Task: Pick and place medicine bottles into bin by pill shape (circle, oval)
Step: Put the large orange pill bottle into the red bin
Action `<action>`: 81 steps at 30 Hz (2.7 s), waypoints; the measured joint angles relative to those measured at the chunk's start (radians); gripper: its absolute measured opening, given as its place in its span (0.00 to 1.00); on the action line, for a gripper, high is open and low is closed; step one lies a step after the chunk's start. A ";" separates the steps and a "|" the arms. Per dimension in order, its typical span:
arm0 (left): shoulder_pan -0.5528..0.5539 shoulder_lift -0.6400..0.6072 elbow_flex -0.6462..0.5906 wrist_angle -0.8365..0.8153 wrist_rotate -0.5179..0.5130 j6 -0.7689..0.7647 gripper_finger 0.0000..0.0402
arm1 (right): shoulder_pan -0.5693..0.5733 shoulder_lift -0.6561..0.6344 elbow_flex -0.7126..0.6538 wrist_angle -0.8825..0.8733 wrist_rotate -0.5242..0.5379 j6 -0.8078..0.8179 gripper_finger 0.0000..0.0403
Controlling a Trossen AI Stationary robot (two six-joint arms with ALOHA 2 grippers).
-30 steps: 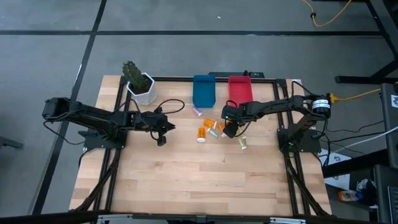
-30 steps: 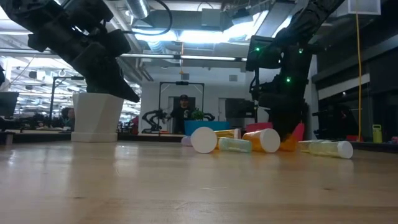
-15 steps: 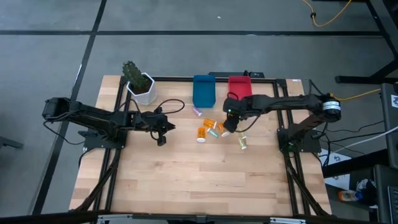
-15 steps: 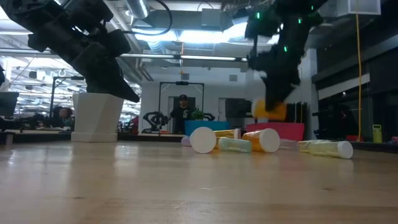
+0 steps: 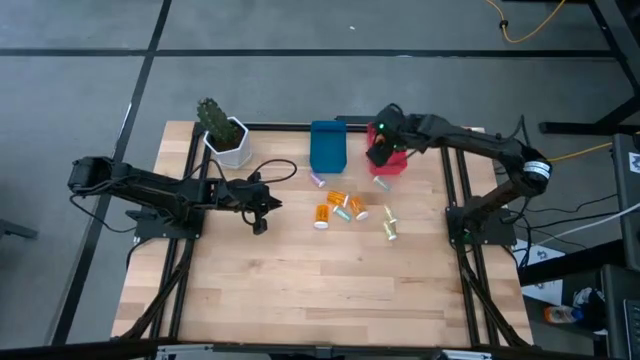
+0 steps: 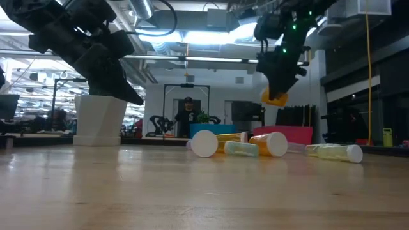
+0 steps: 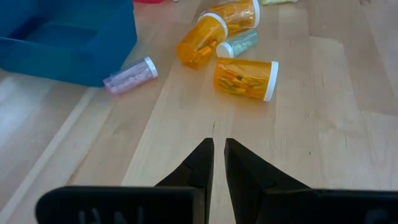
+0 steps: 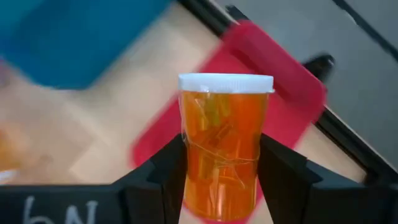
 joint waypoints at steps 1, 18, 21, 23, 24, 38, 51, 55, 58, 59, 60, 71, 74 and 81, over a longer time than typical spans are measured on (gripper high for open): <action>0.000 0.000 0.000 0.000 0.000 0.001 0.09 | -0.026 0.000 -0.007 0.000 -0.015 0.000 0.42; 0.000 0.000 0.000 0.000 0.000 0.001 0.09 | -0.148 0.001 -0.195 0.208 -0.123 -0.035 0.53; 0.000 0.000 0.000 0.000 0.000 0.001 0.09 | -0.148 0.001 -0.195 0.232 -0.129 -0.029 0.59; 0.000 0.000 0.000 0.000 0.000 0.001 0.09 | -0.148 0.001 -0.195 0.233 -0.129 -0.031 0.62; 0.000 0.000 0.000 0.000 0.000 0.001 0.09 | -0.148 0.001 -0.195 0.233 -0.129 -0.031 0.63; -0.002 0.006 -0.002 0.165 -0.162 0.053 0.09 | -0.103 -0.002 -0.195 0.247 -0.323 -0.048 0.65; -0.008 0.202 0.108 0.210 -0.146 0.057 0.09 | 0.156 -0.092 -0.194 0.327 -0.342 -0.084 0.65; -0.008 0.287 0.156 0.196 -0.124 0.068 0.09 | 0.219 -0.055 -0.194 0.319 -0.339 -0.102 0.65; -0.008 0.326 0.178 0.187 -0.123 0.091 0.09 | 0.252 -0.021 -0.195 0.352 -0.340 -0.112 0.65; -0.007 0.333 0.183 0.186 -0.123 0.094 0.09 | 0.261 -0.010 -0.195 0.360 -0.339 -0.117 0.65; -0.007 0.338 0.188 0.187 -0.123 0.099 0.09 | 0.269 0.001 -0.195 0.369 -0.339 -0.129 0.65; -0.003 0.331 0.193 0.160 -0.069 0.083 0.09 | 0.336 0.149 -0.195 0.480 -0.338 -0.159 0.65; 0.009 0.345 0.193 0.132 0.021 0.063 0.09 | 0.342 0.159 -0.195 0.494 -0.338 -0.157 0.65; 0.041 0.468 0.220 0.153 0.120 0.064 0.09 | 0.342 0.086 -0.195 0.463 -0.230 -0.157 0.65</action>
